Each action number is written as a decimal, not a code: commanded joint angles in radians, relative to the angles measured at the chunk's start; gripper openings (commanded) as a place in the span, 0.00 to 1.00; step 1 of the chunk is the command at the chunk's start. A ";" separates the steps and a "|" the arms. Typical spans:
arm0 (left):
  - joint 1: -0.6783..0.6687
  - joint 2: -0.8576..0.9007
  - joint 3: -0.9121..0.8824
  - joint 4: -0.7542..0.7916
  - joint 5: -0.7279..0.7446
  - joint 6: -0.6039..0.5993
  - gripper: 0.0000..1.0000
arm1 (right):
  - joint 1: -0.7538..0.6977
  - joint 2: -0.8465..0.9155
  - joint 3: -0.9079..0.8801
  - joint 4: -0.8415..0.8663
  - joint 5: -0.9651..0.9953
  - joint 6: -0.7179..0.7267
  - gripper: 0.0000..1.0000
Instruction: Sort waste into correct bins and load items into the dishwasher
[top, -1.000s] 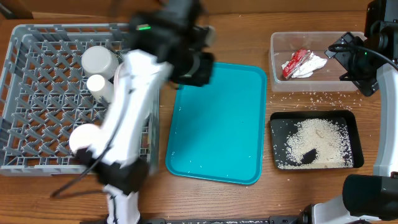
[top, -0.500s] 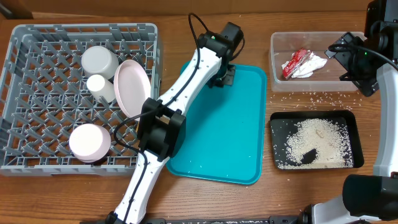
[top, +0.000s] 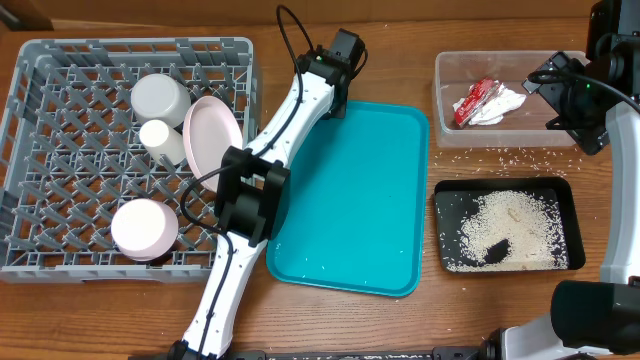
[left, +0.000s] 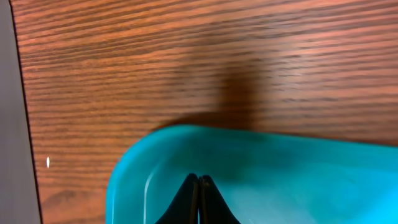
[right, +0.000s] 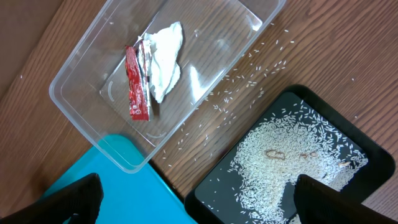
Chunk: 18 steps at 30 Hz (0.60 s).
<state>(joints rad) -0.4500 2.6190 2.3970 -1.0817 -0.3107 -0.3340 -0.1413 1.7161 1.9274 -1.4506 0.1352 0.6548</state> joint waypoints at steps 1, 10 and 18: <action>0.012 0.043 0.006 0.013 -0.029 0.028 0.04 | 0.003 0.000 0.002 0.006 0.010 0.006 1.00; 0.058 0.044 0.006 0.063 -0.029 -0.033 0.04 | 0.003 0.000 0.002 0.006 0.010 0.006 1.00; 0.113 0.044 0.005 0.055 -0.029 -0.127 0.04 | 0.003 0.000 0.002 0.006 0.010 0.006 1.00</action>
<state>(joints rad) -0.3752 2.6392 2.3970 -1.0283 -0.3248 -0.4030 -0.1417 1.7161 1.9274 -1.4509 0.1349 0.6552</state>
